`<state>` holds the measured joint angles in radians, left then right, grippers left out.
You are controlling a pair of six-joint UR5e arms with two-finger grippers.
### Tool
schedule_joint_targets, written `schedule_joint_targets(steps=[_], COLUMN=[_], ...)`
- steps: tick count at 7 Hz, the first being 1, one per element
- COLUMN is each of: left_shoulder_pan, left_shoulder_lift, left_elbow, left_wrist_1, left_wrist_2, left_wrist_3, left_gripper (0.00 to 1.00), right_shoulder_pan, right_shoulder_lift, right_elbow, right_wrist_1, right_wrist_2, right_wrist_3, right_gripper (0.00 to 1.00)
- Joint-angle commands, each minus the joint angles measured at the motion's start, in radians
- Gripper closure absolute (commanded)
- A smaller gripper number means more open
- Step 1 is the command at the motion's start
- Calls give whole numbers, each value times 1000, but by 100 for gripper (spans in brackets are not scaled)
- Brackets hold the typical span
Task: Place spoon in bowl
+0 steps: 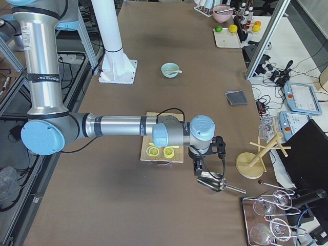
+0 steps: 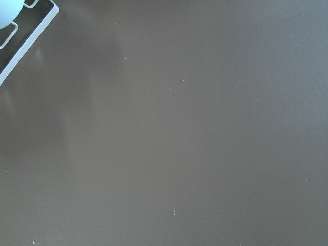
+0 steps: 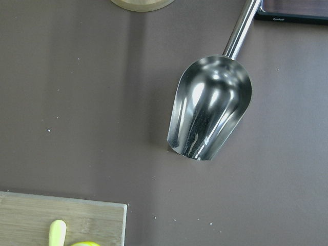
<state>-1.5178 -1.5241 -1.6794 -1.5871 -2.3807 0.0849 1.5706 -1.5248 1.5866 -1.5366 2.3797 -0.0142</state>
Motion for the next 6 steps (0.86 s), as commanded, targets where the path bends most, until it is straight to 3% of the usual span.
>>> schedule_joint_targets(steps=[1,6], left_shoulder_pan=[-1,1], left_shoulder_lift=[27,25], left_elbow=[-41,-77], left_wrist_1=[-7,-10], left_wrist_2=[0,6], left_wrist_3=[-1,1], left_gripper=[3,3], right_shoulder_pan=[-1,-3], right_shoulder_lift=[-31,-37], right_elbow=[49,44], right_wrist_1=[-39,-36], right_wrist_2=[-17,-25], right_wrist_3=[-1,-1], right_gripper=[0,0])
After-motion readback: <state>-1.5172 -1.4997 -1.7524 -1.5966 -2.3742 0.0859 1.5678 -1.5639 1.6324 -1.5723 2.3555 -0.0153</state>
